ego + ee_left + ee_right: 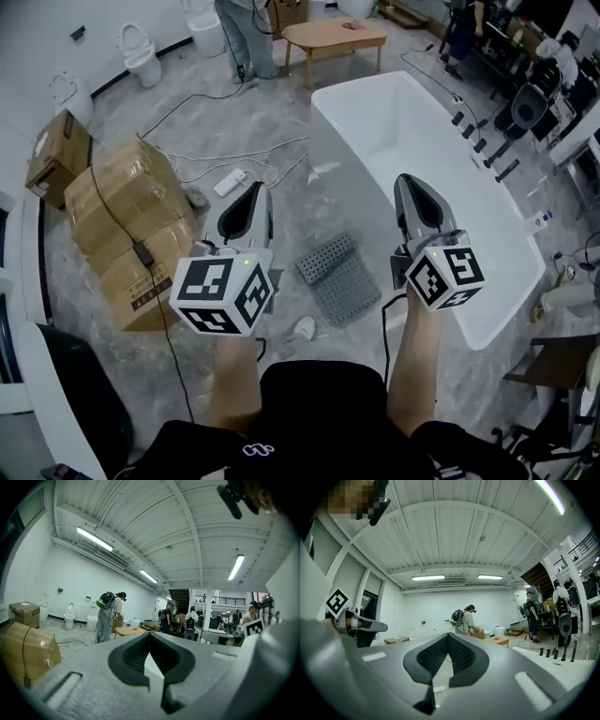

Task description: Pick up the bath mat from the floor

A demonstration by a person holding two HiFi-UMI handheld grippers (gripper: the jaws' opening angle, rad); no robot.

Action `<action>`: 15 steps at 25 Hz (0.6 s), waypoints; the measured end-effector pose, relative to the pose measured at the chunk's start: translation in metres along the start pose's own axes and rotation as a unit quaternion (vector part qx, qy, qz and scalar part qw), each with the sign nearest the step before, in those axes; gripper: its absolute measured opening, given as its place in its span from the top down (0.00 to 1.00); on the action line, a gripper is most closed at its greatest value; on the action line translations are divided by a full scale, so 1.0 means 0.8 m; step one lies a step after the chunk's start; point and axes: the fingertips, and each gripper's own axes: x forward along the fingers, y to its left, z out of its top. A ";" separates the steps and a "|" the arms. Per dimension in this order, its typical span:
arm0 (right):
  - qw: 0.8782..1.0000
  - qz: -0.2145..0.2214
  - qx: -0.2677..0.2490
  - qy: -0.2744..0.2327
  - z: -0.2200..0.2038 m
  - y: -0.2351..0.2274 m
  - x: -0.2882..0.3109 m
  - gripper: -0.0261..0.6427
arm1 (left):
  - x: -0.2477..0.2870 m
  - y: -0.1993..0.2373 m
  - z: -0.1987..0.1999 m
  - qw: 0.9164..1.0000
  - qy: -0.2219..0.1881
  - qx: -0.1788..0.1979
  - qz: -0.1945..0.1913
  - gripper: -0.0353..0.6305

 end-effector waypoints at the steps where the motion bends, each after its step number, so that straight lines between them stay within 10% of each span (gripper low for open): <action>1: 1.000 0.000 0.002 -0.003 0.001 0.000 0.012 0.95 | 0.002 0.008 0.005 1.000 -0.004 0.001 0.002 0.95; 15: 0.999 0.041 -0.005 0.015 -0.018 0.055 0.166 0.95 | 0.028 0.139 0.030 0.997 0.030 -0.014 0.066 0.95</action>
